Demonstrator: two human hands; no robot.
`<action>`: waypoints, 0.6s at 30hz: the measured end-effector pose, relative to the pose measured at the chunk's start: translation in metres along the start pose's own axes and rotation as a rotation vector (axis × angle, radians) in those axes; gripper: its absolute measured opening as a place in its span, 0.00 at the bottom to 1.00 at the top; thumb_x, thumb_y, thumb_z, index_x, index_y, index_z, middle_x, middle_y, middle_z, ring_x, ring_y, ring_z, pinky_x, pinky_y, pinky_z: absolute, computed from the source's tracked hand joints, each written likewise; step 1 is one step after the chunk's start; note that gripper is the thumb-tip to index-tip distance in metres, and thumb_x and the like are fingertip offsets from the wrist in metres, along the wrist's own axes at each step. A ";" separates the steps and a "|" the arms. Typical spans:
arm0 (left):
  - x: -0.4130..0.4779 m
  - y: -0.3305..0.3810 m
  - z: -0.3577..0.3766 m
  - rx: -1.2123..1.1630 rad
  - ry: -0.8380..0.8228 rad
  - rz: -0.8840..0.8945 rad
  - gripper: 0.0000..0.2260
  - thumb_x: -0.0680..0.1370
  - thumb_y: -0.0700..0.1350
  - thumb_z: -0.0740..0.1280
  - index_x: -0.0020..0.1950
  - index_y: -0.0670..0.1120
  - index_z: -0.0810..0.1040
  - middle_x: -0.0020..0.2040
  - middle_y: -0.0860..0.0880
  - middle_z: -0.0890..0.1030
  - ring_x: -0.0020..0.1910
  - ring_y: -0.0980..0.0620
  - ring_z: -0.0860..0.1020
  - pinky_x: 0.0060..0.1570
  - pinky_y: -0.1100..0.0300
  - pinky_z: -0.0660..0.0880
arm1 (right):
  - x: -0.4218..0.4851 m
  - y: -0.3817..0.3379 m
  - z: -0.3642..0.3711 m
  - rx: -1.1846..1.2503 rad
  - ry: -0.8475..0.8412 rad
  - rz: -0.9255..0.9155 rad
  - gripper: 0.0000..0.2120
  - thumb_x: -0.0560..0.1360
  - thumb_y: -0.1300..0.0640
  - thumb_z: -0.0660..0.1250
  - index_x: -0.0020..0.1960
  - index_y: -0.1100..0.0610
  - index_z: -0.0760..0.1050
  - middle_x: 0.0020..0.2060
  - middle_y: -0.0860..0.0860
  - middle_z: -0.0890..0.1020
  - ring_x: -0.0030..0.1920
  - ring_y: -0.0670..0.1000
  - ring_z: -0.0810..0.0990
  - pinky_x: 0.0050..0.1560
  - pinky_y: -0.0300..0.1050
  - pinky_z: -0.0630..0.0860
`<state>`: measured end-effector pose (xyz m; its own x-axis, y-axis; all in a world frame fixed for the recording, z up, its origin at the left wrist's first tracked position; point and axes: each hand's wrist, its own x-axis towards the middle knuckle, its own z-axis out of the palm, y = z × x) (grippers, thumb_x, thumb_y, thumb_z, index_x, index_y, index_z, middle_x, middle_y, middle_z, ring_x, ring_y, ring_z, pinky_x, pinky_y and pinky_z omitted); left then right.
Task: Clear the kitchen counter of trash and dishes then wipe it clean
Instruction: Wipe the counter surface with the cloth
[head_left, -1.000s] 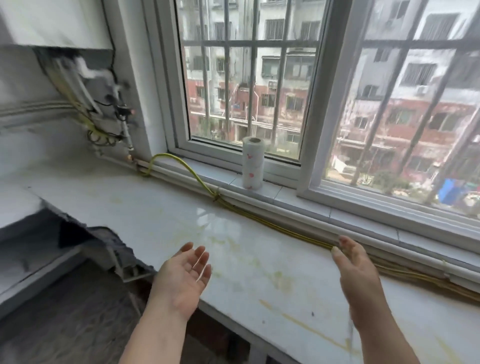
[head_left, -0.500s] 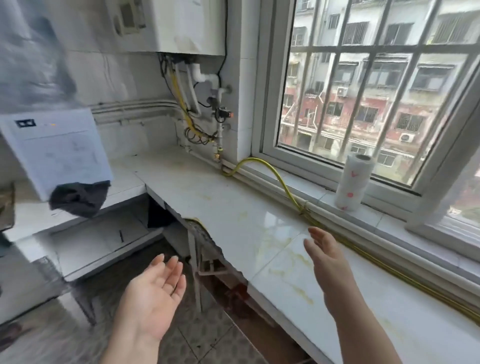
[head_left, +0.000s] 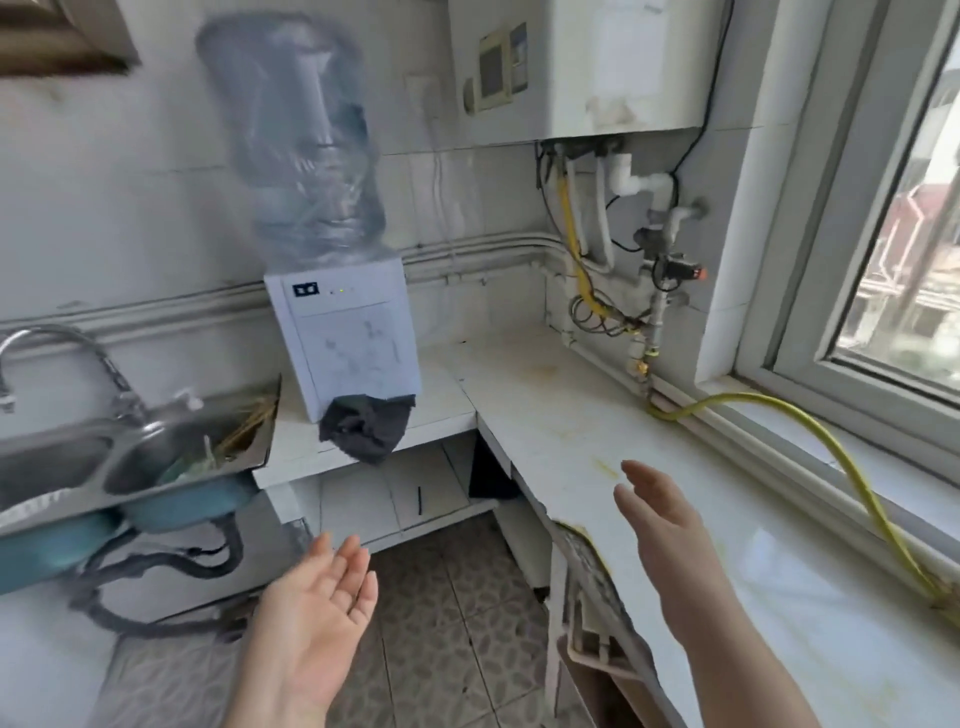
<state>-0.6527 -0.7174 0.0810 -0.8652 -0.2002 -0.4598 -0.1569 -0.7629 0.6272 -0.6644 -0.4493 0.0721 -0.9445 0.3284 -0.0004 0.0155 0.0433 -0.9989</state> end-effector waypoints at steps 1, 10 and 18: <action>0.010 0.003 0.008 -0.006 0.003 0.011 0.07 0.82 0.40 0.56 0.52 0.47 0.74 0.53 0.45 0.77 0.53 0.50 0.75 0.60 0.54 0.67 | 0.014 -0.002 0.003 0.000 -0.002 -0.004 0.14 0.80 0.55 0.61 0.65 0.46 0.71 0.67 0.46 0.72 0.68 0.49 0.69 0.61 0.46 0.66; 0.094 0.024 0.024 -0.039 0.125 0.068 0.07 0.81 0.39 0.58 0.54 0.46 0.75 0.53 0.45 0.78 0.52 0.50 0.75 0.58 0.54 0.68 | 0.120 0.006 0.074 -0.006 -0.174 0.042 0.13 0.80 0.56 0.61 0.63 0.45 0.72 0.64 0.45 0.73 0.66 0.47 0.70 0.62 0.46 0.66; 0.209 0.057 0.037 -0.024 0.163 0.074 0.08 0.82 0.40 0.58 0.59 0.44 0.73 0.56 0.44 0.77 0.54 0.49 0.75 0.59 0.53 0.68 | 0.193 0.008 0.143 -0.041 -0.234 0.087 0.12 0.79 0.56 0.63 0.59 0.41 0.74 0.63 0.46 0.74 0.65 0.47 0.70 0.57 0.44 0.65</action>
<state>-0.8598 -0.7802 0.0439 -0.7849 -0.3521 -0.5100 -0.0826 -0.7562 0.6491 -0.8939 -0.5208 0.0579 -0.9892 0.1055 -0.1021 0.1092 0.0642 -0.9919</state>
